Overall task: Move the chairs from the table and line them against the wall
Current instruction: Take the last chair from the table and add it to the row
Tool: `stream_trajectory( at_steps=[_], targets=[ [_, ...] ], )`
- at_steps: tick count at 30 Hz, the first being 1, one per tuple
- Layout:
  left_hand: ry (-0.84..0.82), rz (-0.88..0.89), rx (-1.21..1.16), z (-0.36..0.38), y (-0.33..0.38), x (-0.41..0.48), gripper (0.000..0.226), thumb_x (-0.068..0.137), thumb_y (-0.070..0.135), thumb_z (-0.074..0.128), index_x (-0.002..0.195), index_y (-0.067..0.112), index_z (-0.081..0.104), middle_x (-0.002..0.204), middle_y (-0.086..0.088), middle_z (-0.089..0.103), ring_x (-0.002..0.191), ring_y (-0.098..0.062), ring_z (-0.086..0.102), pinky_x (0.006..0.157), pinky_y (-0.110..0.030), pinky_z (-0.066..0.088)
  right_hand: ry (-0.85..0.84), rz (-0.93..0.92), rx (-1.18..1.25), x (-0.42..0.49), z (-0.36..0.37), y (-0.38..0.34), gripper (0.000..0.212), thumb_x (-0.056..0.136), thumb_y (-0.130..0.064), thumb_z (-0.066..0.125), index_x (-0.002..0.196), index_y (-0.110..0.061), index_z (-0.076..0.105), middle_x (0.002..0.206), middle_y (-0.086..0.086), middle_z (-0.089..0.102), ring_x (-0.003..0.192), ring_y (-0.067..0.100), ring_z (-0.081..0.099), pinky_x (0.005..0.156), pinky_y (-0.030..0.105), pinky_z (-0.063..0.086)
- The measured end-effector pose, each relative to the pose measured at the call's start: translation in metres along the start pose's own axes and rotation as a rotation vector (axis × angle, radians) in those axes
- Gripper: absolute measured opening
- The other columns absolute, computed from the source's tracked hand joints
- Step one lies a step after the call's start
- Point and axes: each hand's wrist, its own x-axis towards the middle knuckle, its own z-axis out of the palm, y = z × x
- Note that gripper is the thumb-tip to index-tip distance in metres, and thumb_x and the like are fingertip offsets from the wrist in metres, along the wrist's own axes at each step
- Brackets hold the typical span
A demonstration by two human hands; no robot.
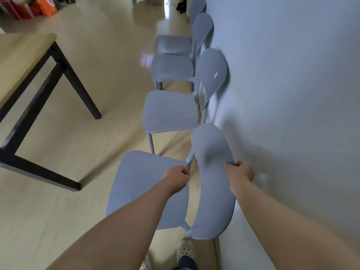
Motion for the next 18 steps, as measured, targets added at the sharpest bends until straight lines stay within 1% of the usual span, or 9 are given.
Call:
stream_trajectory(
  at_steps=[3,6,8,10,12,13,14,16,18],
  targets=[
    [-0.015,0.018,0.031,0.009,0.009,0.001,0.020,0.093,0.007,0.041,0.102,0.013,0.057,0.099,-0.008,0.058,0.086,-0.020,0.056,0.060,-0.021,0.042,0.034,-0.020,-0.003,0.010,-0.010,0.000,0.042,0.088,-0.009,0.057,0.052,-0.013,0.034,0.062,0.011,0.047,0.072,0.027,0.046,0.066,0.029,0.036],
    [-0.014,0.038,0.041,0.014,0.013,-0.001,0.022,0.093,0.007,0.041,0.107,0.009,0.058,0.100,-0.007,0.057,0.086,-0.020,0.056,0.056,-0.018,0.041,0.068,-0.036,-0.005,0.019,-0.020,0.004,0.045,0.088,-0.008,0.057,0.053,-0.014,0.030,0.057,0.007,0.041,0.071,0.026,0.044,0.066,0.030,0.034],
    [-0.011,0.041,0.037,0.014,0.014,-0.001,0.021,0.093,0.006,0.041,0.105,0.010,0.058,0.100,-0.007,0.057,0.087,-0.020,0.057,0.056,-0.018,0.040,0.066,-0.043,-0.001,0.023,-0.023,0.006,0.043,0.090,-0.007,0.056,0.055,-0.013,0.031,0.065,0.012,0.047,0.072,0.026,0.045,0.066,0.030,0.034],
    [-0.010,0.039,0.039,0.013,0.014,-0.003,0.023,0.094,0.006,0.041,0.109,0.008,0.058,0.101,-0.007,0.056,0.087,-0.019,0.057,0.055,-0.018,0.039,0.055,-0.046,-0.015,0.021,-0.025,0.007,0.034,0.091,-0.007,0.054,0.061,-0.010,0.038,0.078,0.016,0.051,0.074,0.027,0.046,0.067,0.029,0.034],
    [-0.006,0.038,0.038,0.013,0.012,-0.005,0.018,0.094,0.006,0.042,0.102,0.010,0.057,0.100,-0.007,0.056,0.088,-0.019,0.058,0.055,-0.018,0.040,0.017,-0.043,-0.067,0.014,-0.027,0.008,0.014,0.092,-0.007,0.051,0.077,-0.006,0.050,0.086,0.019,0.055,0.079,0.029,0.051,0.069,0.030,0.035],
    [-0.004,0.039,0.041,0.013,0.012,-0.006,0.015,0.094,0.006,0.042,0.099,0.012,0.055,0.100,-0.008,0.057,0.088,-0.020,0.058,0.055,-0.018,0.040,-0.014,-0.024,-0.102,0.008,-0.028,0.010,0.007,0.091,-0.006,0.050,0.090,-0.003,0.056,0.094,0.022,0.059,0.086,0.033,0.056,0.070,0.030,0.036],
    [0.000,0.042,0.046,0.012,0.011,-0.006,0.014,0.094,0.006,0.041,0.097,0.013,0.054,0.099,-0.008,0.057,0.089,-0.020,0.059,0.055,-0.018,0.040,-0.047,0.004,-0.139,0.003,-0.028,0.014,0.018,0.090,-0.006,0.050,0.105,-0.001,0.058,0.107,0.024,0.061,0.098,0.036,0.059,0.073,0.030,0.038],
    [-0.005,0.053,0.059,0.013,0.011,-0.009,0.014,0.094,0.006,0.041,0.096,0.013,0.053,0.098,-0.008,0.058,0.090,-0.020,0.059,0.056,-0.019,0.040,-0.117,0.082,-0.161,-0.010,-0.026,0.025,0.040,0.089,-0.006,0.051,0.128,0.001,0.050,0.128,0.022,0.056,0.117,0.037,0.055,0.079,0.032,0.041],
    [-0.020,0.068,0.081,0.013,0.011,-0.012,0.014,0.094,0.007,0.042,0.097,0.013,0.053,0.098,-0.008,0.059,0.091,-0.020,0.059,0.056,-0.019,0.040,-0.131,0.116,-0.175,-0.022,-0.027,0.032,0.042,0.089,-0.006,0.052,0.130,0.002,0.047,0.131,0.022,0.053,0.118,0.038,0.053,0.078,0.032,0.040]
  ],
)
